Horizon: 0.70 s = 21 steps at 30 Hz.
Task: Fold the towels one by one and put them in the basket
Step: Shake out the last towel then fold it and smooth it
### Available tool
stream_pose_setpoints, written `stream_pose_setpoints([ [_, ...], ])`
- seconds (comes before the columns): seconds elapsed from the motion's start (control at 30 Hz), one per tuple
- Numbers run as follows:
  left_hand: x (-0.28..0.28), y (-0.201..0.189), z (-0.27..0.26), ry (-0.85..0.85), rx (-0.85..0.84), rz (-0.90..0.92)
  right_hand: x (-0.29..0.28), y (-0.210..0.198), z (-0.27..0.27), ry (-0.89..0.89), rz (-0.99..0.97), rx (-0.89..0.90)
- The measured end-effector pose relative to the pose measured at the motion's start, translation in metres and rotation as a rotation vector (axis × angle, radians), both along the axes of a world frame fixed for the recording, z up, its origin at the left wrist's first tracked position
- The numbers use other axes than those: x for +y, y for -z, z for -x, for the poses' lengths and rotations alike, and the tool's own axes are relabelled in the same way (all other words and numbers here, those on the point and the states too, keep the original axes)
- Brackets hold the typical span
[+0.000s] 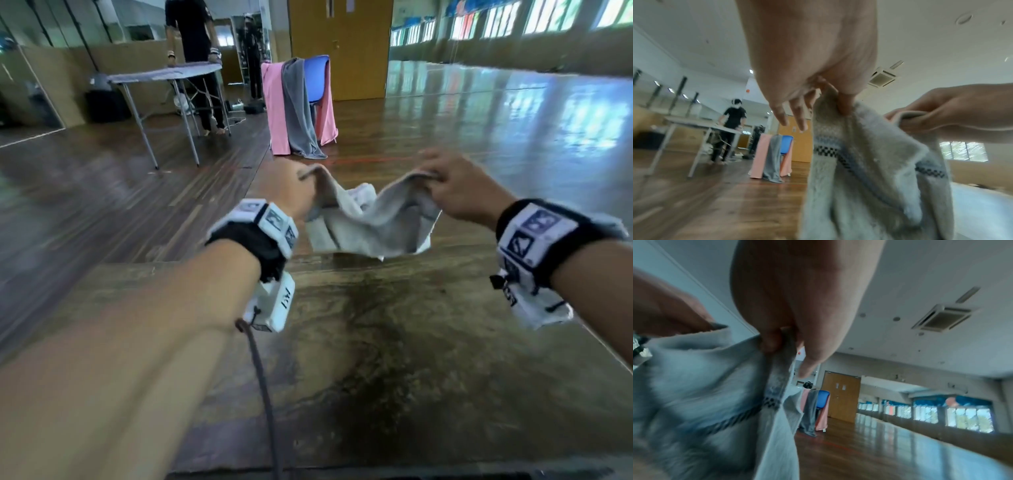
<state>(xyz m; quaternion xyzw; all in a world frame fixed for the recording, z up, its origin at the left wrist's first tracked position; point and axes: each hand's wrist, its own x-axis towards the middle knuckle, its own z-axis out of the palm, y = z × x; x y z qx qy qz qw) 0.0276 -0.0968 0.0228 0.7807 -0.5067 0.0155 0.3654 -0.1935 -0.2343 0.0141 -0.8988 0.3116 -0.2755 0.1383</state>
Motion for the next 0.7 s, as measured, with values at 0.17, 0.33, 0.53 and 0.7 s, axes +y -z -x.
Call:
stream_pose_setpoints([
  [0.17,0.005,-0.007,-0.032,-0.061,-0.048,-0.007,-0.034,-0.003,0.023,0.236,-0.102,-0.086],
  [0.33,0.005,0.017,-0.03,0.069,0.629,0.145,-0.037,0.019,0.014,0.198,-0.414,-0.196],
  [0.53,0.001,0.033,-0.049,-0.056,0.406,0.244,-0.03,0.031,-0.004,0.096,-0.43,-0.238],
  [0.7,0.028,0.046,-0.047,-0.095,0.18,0.107,-0.008,0.042,-0.006,0.032,-0.217,-0.229],
])
